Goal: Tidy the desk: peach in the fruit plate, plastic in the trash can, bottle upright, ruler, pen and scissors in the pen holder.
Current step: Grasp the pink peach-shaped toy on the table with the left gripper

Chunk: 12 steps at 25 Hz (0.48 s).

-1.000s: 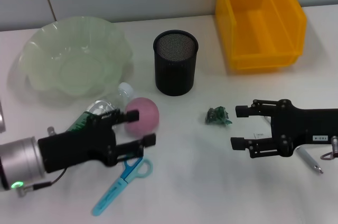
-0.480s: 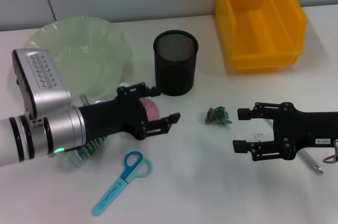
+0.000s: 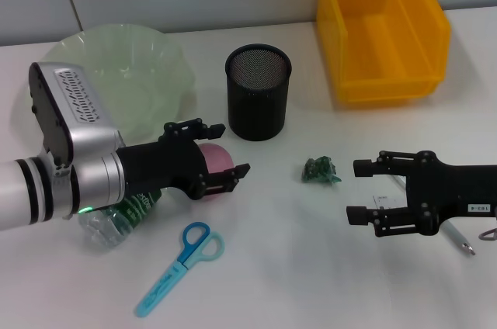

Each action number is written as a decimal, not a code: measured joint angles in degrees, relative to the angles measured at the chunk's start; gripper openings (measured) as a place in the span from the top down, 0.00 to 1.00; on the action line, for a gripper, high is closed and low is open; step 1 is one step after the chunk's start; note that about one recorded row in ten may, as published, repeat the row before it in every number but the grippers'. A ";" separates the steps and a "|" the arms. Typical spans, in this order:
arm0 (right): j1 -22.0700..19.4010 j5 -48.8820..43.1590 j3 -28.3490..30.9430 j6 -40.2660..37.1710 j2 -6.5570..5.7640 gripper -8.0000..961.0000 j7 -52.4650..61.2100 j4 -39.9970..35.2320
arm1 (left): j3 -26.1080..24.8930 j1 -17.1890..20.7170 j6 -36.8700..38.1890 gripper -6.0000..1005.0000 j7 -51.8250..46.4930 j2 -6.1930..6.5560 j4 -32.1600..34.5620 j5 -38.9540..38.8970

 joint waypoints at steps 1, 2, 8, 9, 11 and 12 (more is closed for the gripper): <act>0.00 0.00 0.00 0.00 0.00 0.14 0.00 0.00 | 0.00 0.00 0.00 0.25 0.00 0.00 0.00 0.00; 0.00 0.00 0.00 0.00 0.00 0.14 0.04 0.00 | 0.00 0.00 0.00 0.25 0.00 0.00 0.00 0.00; 0.02 -0.01 0.00 -0.03 -0.01 0.14 0.07 -0.06 | 0.01 -0.24 -1.70 0.25 -0.89 -0.05 0.01 1.78; 0.03 0.00 0.00 -0.04 -0.01 0.14 0.07 -0.05 | 0.01 -0.27 -1.73 0.25 -1.01 -0.06 0.02 1.87; 0.04 0.00 0.00 -0.05 -0.01 0.14 0.08 -0.02 | 0.01 -0.27 -2.02 0.25 -1.03 0.00 0.02 2.81; 0.05 -0.01 0.00 -0.06 -0.03 0.14 0.09 0.10 | 0.01 -0.28 -2.10 0.26 -1.11 0.00 0.02 3.35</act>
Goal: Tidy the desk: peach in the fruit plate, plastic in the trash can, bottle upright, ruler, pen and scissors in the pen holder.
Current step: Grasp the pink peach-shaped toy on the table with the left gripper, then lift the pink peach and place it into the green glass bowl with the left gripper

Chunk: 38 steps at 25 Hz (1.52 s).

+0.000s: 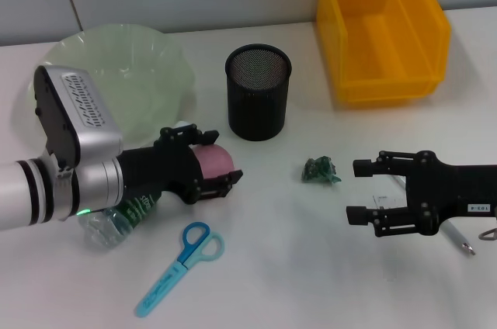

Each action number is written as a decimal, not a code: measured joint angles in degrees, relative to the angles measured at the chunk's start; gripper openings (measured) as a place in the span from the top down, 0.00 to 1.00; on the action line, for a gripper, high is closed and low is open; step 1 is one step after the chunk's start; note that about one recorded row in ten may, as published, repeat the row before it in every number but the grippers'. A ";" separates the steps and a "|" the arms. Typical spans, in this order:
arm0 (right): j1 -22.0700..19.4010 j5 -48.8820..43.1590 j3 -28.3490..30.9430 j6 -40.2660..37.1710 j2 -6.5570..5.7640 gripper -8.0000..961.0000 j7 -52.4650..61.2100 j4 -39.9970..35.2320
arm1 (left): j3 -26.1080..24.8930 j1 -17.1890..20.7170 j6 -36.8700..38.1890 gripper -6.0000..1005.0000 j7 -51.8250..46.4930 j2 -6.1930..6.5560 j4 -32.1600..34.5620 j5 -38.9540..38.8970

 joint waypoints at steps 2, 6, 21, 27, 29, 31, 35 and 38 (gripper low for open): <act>-0.01 0.00 0.00 -0.01 -0.04 0.14 0.00 0.10 | 0.00 -0.07 -0.31 0.27 -0.46 -0.02 0.00 1.44; -0.06 0.00 0.00 -0.01 -0.06 0.14 -0.01 0.13 | 0.00 -0.17 -0.97 0.28 -1.48 -0.14 0.09 3.07; -0.33 0.00 0.16 0.00 -0.07 0.14 -0.01 0.17 | 0.00 0.14 -2.58 0.47 -2.46 -0.13 2.18 5.33; -0.60 0.09 0.40 0.00 -0.06 0.14 -0.01 0.15 | -0.06 2.56 0.62 0.64 -4.73 -0.11 8.87 4.93; -0.61 0.10 0.53 0.00 -0.06 0.14 -0.01 0.16 | -0.35 3.35 1.01 0.70 -5.85 -0.12 11.46 4.77; -0.61 0.11 0.70 -0.01 -0.07 0.14 -0.01 0.17 | -1.29 4.46 0.43 0.74 -6.32 -0.23 14.61 4.09; -0.58 0.15 0.83 -0.08 0.07 0.14 -0.01 0.16 | -4.90 3.36 -6.56 0.77 -4.98 -0.19 14.64 0.98; -0.50 0.16 0.84 -0.16 0.10 0.14 -0.01 0.14 | -7.54 2.00 -8.48 0.78 -3.98 -0.17 12.80 0.87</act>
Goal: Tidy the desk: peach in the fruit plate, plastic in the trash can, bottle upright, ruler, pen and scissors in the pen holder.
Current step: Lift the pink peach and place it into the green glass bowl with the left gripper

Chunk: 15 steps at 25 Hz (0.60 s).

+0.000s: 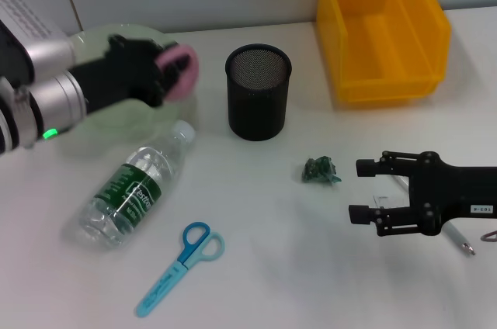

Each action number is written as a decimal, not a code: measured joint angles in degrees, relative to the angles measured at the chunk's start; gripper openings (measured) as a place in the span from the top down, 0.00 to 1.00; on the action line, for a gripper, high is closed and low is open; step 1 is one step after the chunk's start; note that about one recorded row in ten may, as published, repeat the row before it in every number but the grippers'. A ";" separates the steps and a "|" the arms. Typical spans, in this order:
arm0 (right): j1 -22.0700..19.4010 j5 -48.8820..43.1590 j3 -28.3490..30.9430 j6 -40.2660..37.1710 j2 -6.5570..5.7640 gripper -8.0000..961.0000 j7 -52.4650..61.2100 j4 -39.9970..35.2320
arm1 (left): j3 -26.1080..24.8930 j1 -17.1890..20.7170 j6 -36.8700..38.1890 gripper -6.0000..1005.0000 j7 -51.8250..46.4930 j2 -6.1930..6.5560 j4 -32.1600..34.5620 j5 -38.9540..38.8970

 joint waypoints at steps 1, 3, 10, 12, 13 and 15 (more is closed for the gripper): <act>0.06 0.01 0.00 -0.06 0.00 0.14 0.00 -0.02 | -2.10 -0.96 -0.48 0.79 0.51 -0.06 -1.44 -0.02; 0.11 0.02 -0.01 -0.30 0.02 0.14 0.00 -0.05 | -5.41 -2.43 -1.07 0.79 0.97 -0.15 -3.93 -0.04; 0.16 0.03 -0.04 -0.60 0.02 0.14 0.00 -0.18 | -10.57 -5.10 -6.51 0.82 1.04 0.04 -11.09 -4.21; 0.26 0.03 -0.05 -0.64 0.01 0.14 0.05 -0.22 | -10.69 -5.07 -6.29 0.83 1.11 0.04 -11.66 -4.88; 0.26 0.03 -0.05 -0.64 0.01 0.14 0.05 -0.22 | -10.69 -5.07 -6.29 0.84 1.11 0.04 -11.66 -4.88; 0.41 0.03 -0.05 -0.75 0.02 0.14 0.13 -0.28 | -10.53 -4.86 -6.21 0.86 1.16 -0.03 -11.56 -4.90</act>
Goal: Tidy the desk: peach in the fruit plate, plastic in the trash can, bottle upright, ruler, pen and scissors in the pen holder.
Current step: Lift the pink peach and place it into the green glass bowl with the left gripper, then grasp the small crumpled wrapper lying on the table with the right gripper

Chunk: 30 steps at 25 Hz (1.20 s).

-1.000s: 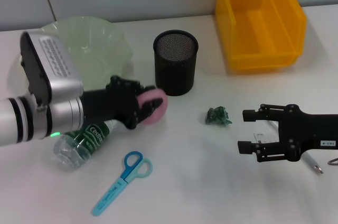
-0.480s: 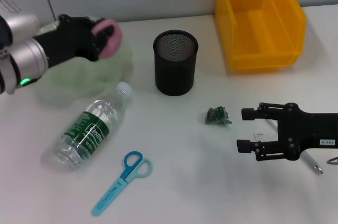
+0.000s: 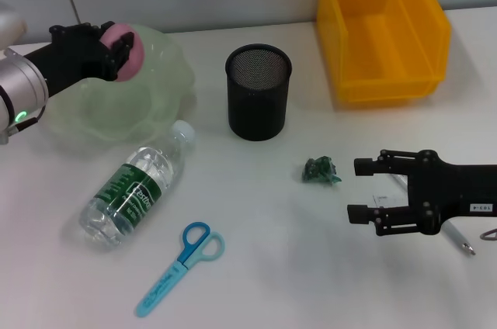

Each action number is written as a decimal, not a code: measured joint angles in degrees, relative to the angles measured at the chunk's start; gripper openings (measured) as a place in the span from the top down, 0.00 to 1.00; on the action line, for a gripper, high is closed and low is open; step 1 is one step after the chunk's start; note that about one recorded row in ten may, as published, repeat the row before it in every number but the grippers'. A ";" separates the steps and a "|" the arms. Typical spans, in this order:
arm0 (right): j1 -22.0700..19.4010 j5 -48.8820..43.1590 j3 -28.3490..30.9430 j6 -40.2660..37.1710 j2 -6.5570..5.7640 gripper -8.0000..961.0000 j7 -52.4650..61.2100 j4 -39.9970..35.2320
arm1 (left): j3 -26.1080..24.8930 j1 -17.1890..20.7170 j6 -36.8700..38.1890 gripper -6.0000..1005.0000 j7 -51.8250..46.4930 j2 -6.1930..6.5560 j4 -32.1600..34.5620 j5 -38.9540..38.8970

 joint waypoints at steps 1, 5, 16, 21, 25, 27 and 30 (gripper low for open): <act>0.00 0.00 0.00 0.00 0.00 0.14 0.00 0.00 | 0.00 0.00 0.00 0.82 0.00 0.00 0.00 0.00; 0.12 0.03 0.00 -0.55 -0.01 0.14 0.02 -0.08 | 0.39 0.29 0.49 0.64 0.08 -0.14 0.21 -0.06; -0.91 3.19 0.19 -1.30 -0.42 0.14 2.13 -1.29 | 0.03 3.47 10.67 0.25 0.49 0.30 3.98 0.04; -4.68 5.16 3.21 -3.81 -0.62 0.14 4.19 -8.42 | 0.23 7.66 25.92 0.16 0.04 0.47 7.08 1.85; -6.33 4.82 6.23 -3.08 -0.75 0.14 9.57 -13.43 | 0.27 9.00 35.27 0.16 -1.05 0.50 6.72 6.22; -5.93 3.35 6.49 -0.78 -1.04 0.14 15.02 -15.02 | 0.69 10.15 38.61 0.16 -2.08 0.18 5.60 9.89; -4.73 0.38 5.81 0.35 -1.09 0.14 20.69 -17.92 | 0.84 10.28 38.60 0.16 -2.24 0.12 5.13 10.34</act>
